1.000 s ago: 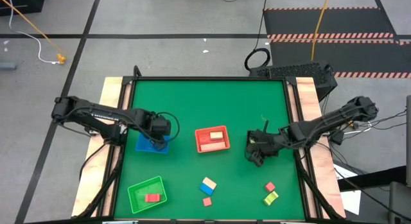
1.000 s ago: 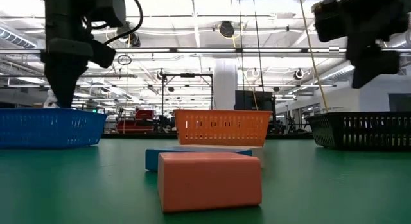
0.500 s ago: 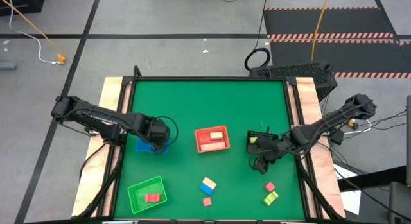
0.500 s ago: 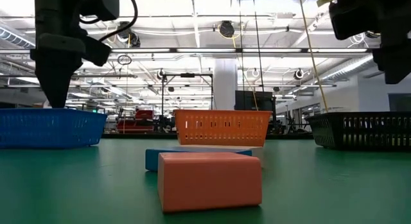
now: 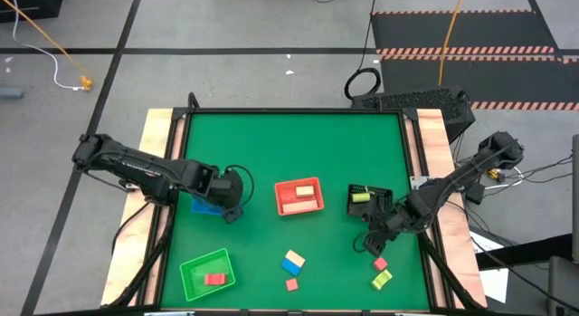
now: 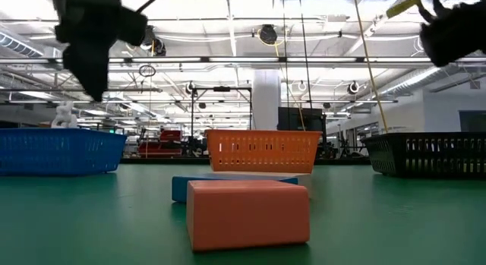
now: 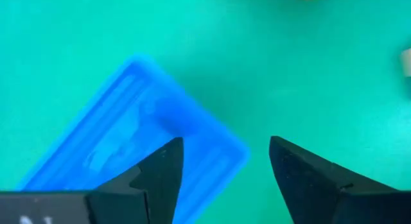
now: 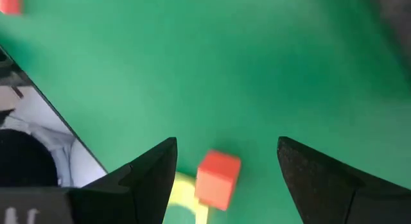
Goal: Sort & place blocks by color
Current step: Put the top orange block into the green bin
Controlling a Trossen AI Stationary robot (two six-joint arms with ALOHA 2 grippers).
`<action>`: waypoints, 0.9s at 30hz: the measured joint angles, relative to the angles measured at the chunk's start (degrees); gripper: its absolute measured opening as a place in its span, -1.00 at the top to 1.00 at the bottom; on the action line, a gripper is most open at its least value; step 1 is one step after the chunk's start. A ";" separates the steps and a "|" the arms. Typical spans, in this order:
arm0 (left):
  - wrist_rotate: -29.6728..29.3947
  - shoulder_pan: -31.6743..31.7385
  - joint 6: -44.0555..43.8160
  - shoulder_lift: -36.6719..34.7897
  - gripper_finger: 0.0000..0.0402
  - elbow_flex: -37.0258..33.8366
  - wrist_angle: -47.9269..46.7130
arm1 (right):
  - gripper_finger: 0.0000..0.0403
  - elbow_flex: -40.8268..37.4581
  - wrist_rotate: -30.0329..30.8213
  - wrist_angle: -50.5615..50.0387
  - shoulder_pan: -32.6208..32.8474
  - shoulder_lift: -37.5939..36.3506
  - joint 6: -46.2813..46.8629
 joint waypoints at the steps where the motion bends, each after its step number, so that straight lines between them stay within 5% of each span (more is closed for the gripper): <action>1: -0.07 -0.31 0.66 -0.02 -0.12 0.44 1.43 | -0.28 0.00 -0.60 -0.14 0.56 0.57 1.53; 12: -3.56 -2.18 7.45 -0.02 -0.09 2.24 14.86 | -0.28 0.00 -2.16 -2.31 3.88 6.65 10.80; 27: -4.00 -2.16 7.86 -0.02 -0.09 2.24 15.13 | -0.28 0.00 -4.60 7.09 8.65 10.16 16.41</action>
